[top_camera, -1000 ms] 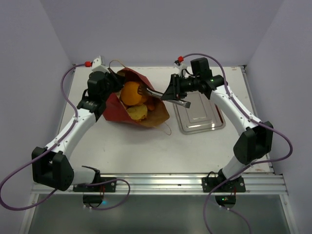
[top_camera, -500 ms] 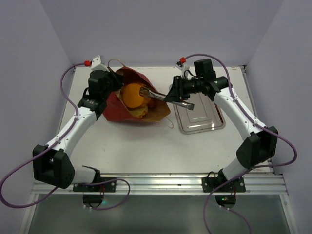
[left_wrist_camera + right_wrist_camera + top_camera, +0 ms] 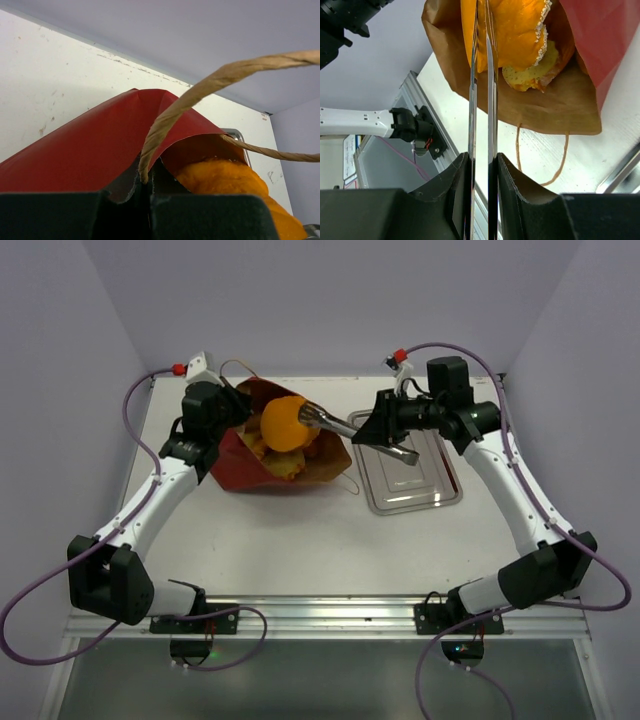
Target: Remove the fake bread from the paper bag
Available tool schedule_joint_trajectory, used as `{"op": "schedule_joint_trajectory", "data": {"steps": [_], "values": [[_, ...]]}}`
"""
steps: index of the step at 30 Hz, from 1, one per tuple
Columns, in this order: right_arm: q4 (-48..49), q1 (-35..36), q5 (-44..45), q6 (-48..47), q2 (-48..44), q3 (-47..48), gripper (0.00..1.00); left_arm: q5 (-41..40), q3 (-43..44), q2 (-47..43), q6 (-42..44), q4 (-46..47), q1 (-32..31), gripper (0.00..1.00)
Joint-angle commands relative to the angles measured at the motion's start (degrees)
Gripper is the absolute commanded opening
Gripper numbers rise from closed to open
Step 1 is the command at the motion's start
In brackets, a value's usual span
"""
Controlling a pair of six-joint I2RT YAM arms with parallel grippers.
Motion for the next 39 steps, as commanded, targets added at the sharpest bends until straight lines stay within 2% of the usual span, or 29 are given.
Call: {"op": "schedule_joint_trajectory", "data": {"steps": [1,10,14,16,19,22,23,24,27,39], "values": [[0.99,-2.29,-3.19,-1.06,-3.85,2.54,0.0,-2.33,3.56,-0.83,-0.12,5.19,0.72,0.0],[1.07,-10.03,-8.02,0.79,-5.79,5.18,0.0,-1.01,2.94,-0.75,-0.04,5.01,1.95,0.0],[2.92,-10.12,-8.11,1.32,-5.26,0.46,0.0,0.83,2.94,0.22,-0.91,5.45,1.95,0.0],[2.4,-10.12,-6.98,-0.35,-5.09,-1.31,0.0,1.71,2.86,0.75,-1.79,5.54,1.95,0.0],[-3.55,-9.42,-7.5,-8.59,-4.56,-0.62,0.0,2.76,2.42,0.84,-2.58,6.07,2.3,0.0],[-13.12,-3.64,-2.16,-22.2,-3.85,2.71,0.0,3.82,2.77,0.84,-3.11,6.42,2.48,0.0],[-13.42,-1.53,4.21,-25.81,-4.03,1.94,0.0,4.08,2.94,0.84,-3.2,6.51,2.39,0.0],[-13.17,2.67,6.89,-26.8,-5.25,0.97,0.0,4.69,3.2,1.01,-3.46,6.6,2.39,0.0],[-10.79,8.22,14.44,-29.0,-6.92,-1.67,0.0,5.49,3.47,1.19,-3.9,6.51,2.39,0.0],[-11.32,13.69,27.13,-34.98,-5.44,-0.62,0.2,6.28,2.15,0.84,-4.43,6.86,2.39,0.0]]}}
